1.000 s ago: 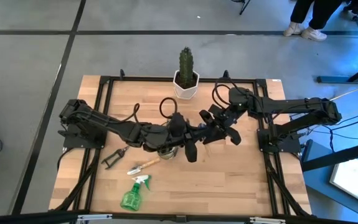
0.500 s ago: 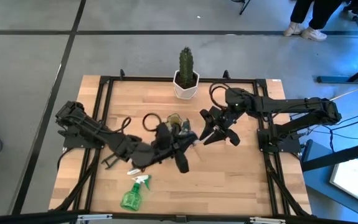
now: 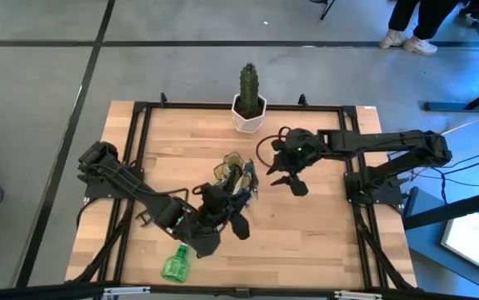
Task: Pick & Place Garden tools in Gardening bag
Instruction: Put the right brown trowel into the green gardening bag
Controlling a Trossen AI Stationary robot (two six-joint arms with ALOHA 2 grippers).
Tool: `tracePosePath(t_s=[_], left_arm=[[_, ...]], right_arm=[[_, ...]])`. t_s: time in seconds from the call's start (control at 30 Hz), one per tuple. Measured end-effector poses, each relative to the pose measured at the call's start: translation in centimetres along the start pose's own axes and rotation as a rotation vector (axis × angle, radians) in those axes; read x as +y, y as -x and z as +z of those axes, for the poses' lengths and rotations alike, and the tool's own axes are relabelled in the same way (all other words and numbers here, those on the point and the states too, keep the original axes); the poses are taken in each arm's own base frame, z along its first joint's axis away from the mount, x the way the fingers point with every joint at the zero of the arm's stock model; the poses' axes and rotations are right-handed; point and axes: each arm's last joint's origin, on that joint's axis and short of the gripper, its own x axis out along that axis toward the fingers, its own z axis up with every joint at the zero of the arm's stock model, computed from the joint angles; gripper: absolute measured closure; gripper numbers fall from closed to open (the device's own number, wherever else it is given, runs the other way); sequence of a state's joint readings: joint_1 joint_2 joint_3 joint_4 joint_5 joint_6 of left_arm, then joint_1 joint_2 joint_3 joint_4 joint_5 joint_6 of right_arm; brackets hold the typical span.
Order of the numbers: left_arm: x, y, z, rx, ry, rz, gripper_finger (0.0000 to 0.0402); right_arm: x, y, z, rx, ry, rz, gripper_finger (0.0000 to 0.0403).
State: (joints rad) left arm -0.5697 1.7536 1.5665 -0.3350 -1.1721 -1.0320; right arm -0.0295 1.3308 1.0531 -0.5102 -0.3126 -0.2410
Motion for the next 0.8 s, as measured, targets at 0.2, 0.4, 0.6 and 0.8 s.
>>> tracePosePath(t_s=[0.2, 0.4, 0.6, 0.8], left_arm=[[0.9, -1.0, -1.2, 0.063, -0.028, 0.037, 0.04], [2.2, -1.8, -1.5, 0.152, -0.093, 0.09, 0.04], [3.3, -1.8, -0.5, 0.226, -0.153, 0.126, 0.04], [4.1, -0.9, 0.9, 0.232, -0.139, 0.159, 0.04]], right_arm=[[1.3, -2.9, 0.0, 0.067, 0.213, -0.013, 0.0222], [3.2, -5.3, 0.4, 0.079, 0.318, -0.065, 0.0222], [4.1, -5.7, 1.1, 0.044, 0.372, -0.159, 0.0222], [2.6, -5.9, 2.0, -0.021, 0.38, -0.245, 0.0222]])
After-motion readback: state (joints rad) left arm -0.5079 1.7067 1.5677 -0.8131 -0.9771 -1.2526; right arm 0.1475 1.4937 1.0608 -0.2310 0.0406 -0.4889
